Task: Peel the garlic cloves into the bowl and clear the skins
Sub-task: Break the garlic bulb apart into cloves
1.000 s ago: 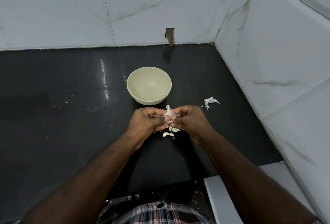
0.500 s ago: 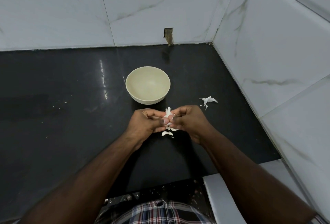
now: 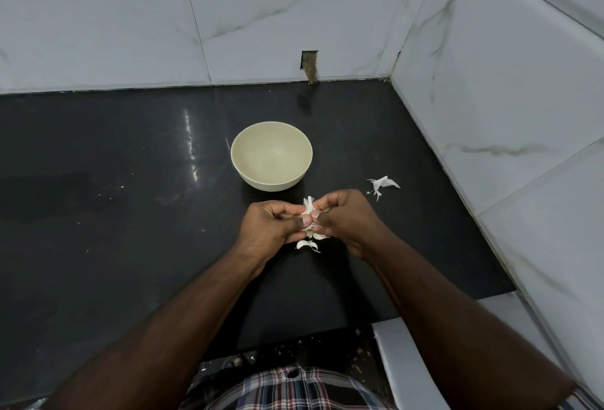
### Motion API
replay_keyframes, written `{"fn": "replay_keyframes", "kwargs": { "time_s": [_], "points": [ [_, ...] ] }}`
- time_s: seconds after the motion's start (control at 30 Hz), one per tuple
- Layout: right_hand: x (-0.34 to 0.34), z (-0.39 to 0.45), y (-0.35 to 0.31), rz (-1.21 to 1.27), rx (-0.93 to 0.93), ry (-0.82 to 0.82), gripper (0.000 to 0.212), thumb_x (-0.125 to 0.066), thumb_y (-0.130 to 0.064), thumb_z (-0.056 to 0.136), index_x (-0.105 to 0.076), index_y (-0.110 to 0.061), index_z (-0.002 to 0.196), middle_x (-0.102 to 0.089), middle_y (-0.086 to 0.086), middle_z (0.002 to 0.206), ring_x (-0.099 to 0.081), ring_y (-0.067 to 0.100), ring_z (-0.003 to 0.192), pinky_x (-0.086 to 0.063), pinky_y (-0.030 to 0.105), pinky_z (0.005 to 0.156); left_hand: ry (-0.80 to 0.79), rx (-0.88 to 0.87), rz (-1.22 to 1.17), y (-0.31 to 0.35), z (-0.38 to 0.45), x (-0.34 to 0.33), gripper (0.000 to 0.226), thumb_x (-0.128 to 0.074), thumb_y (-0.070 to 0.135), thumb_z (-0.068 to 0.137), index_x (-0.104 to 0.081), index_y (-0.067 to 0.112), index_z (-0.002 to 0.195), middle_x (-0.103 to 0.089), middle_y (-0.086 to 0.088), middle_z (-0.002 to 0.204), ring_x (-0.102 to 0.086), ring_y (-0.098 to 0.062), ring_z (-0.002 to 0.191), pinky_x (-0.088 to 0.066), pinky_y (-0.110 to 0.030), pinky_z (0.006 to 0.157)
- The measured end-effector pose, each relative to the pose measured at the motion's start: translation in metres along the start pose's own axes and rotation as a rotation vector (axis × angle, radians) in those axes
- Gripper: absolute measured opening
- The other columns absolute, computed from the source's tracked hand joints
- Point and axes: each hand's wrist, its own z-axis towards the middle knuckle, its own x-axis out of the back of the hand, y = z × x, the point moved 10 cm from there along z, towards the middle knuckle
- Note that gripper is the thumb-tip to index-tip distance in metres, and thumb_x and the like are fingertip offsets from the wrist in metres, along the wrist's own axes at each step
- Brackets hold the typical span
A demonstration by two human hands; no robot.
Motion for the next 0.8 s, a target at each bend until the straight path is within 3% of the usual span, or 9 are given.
{"fn": "replay_keyframes", "kwargs": {
  "time_s": [0.17, 0.3, 0.5, 0.8],
  "points": [
    [0.001, 0.0, -0.001, -0.029, -0.022, 0.015, 0.016, -0.058, 0.008, 0.093, -0.066, -0.001, 0.083, -0.066, 0.014, 0.078, -0.066, 0.02, 0.069, -0.06, 0.026, 0.066, 0.029, -0.013, 0.006, 0.001, 0.0, -0.002, 0.02, -0.075, -0.006, 0.083, -0.072, -0.005, 0.102, -0.074, -0.019, 0.083, -0.074, -0.02, 0.072, -0.06, -0.022, 0.064],
    [0.001, 0.001, 0.001, -0.005, -0.056, 0.023, 0.012, -0.059, 0.008, 0.093, -0.066, 0.001, 0.089, -0.066, 0.015, 0.082, -0.066, 0.02, 0.071, -0.06, 0.026, 0.066, 0.03, -0.01, -0.008, -0.002, -0.001, -0.002, 0.021, -0.075, -0.004, 0.084, -0.072, -0.006, 0.105, -0.074, -0.021, 0.087, -0.074, -0.021, 0.075, -0.061, -0.024, 0.067],
    [-0.006, -0.005, 0.001, 0.201, -0.045, -0.088, 0.007, -0.064, 0.002, 0.093, -0.068, -0.002, 0.088, -0.069, 0.007, 0.08, -0.067, 0.014, 0.075, -0.058, 0.021, 0.07, 0.028, -0.033, 0.016, 0.006, 0.0, 0.001, 0.022, -0.074, -0.004, 0.084, -0.07, -0.008, 0.105, -0.07, -0.018, 0.082, -0.073, -0.016, 0.071, -0.058, -0.021, 0.063],
    [0.001, -0.004, 0.009, 0.222, -0.064, 0.042, 0.014, -0.064, 0.009, 0.09, -0.066, -0.004, 0.083, -0.066, 0.007, 0.08, -0.064, 0.014, 0.074, -0.058, 0.022, 0.07, 0.016, 0.025, -0.044, 0.002, -0.003, -0.002, 0.019, -0.076, 0.0, 0.084, -0.073, -0.002, 0.103, -0.076, -0.016, 0.086, -0.075, -0.02, 0.077, -0.061, -0.025, 0.069]
  ]
}}
